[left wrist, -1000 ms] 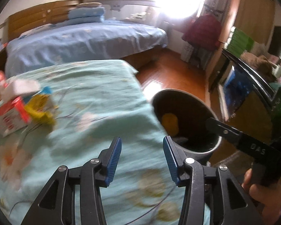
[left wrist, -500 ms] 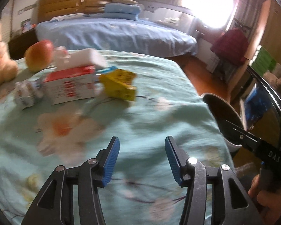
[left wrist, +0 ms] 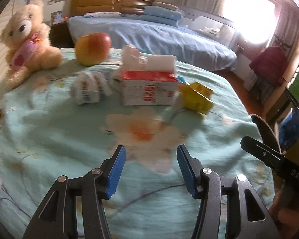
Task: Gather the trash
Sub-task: 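Move both open tools back over the table items, then grasp the yellow snack bag with the right tool while the left tool grasps the crumpled white wrapper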
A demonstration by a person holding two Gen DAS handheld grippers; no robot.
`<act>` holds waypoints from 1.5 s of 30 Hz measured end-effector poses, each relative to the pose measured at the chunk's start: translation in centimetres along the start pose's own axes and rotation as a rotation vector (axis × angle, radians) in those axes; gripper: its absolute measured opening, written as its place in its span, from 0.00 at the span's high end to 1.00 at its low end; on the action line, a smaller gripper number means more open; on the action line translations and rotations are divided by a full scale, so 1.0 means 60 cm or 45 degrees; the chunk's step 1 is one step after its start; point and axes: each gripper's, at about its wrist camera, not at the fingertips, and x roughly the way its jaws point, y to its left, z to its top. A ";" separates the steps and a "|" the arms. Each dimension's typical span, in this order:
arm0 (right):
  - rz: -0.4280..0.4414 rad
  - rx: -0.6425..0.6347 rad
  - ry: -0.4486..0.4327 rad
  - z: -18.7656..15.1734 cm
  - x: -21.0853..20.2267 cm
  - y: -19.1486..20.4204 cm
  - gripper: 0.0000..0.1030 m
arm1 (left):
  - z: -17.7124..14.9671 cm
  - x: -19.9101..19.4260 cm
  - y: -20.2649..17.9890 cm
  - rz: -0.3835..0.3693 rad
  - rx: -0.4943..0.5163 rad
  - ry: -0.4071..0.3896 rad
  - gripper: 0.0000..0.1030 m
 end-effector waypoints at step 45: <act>-0.055 -0.127 0.077 0.078 0.139 0.072 0.89 | 0.130 0.128 0.094 0.099 -0.011 -0.035 1.00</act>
